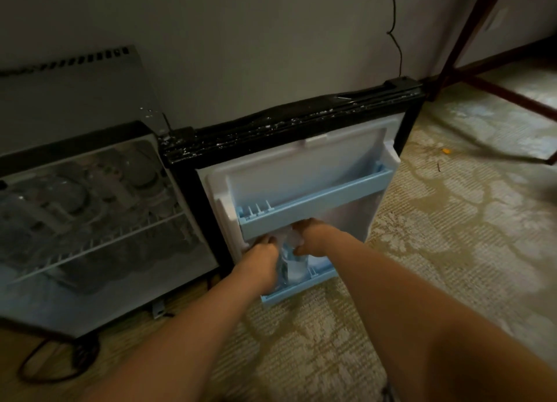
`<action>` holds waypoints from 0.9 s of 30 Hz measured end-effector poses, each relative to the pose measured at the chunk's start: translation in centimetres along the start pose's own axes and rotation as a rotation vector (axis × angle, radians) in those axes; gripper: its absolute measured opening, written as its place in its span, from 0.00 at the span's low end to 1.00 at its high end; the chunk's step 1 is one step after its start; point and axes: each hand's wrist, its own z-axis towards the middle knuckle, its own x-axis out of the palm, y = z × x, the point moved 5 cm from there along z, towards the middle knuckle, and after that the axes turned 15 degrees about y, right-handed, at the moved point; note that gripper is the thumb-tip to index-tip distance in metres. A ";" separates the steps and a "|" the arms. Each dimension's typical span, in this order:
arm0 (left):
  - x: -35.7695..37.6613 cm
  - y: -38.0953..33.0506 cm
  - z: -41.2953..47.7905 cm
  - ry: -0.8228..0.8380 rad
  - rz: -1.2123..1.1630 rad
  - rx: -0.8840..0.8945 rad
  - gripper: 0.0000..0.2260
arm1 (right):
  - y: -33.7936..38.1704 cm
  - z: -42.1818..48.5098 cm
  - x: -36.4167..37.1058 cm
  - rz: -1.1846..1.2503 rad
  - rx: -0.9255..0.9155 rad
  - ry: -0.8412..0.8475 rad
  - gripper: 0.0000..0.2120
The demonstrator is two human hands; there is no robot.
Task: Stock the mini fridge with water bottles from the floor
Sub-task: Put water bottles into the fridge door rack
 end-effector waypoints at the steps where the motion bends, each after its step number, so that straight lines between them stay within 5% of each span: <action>1: 0.1 0.1 -0.2 0.004 0.001 0.013 0.26 | 0.0 -0.2 0.2 0.009 -0.006 0.010 0.33; 19: 0.7 -0.8 -3.1 0.019 0.005 -0.051 0.22 | -3.0 -8.9 0.4 0.051 0.043 -0.043 0.24; 27: 0.2 -9.3 -6.1 0.060 0.009 0.141 0.16 | -5.8 -18.1 -1.0 0.152 -0.021 -0.199 0.15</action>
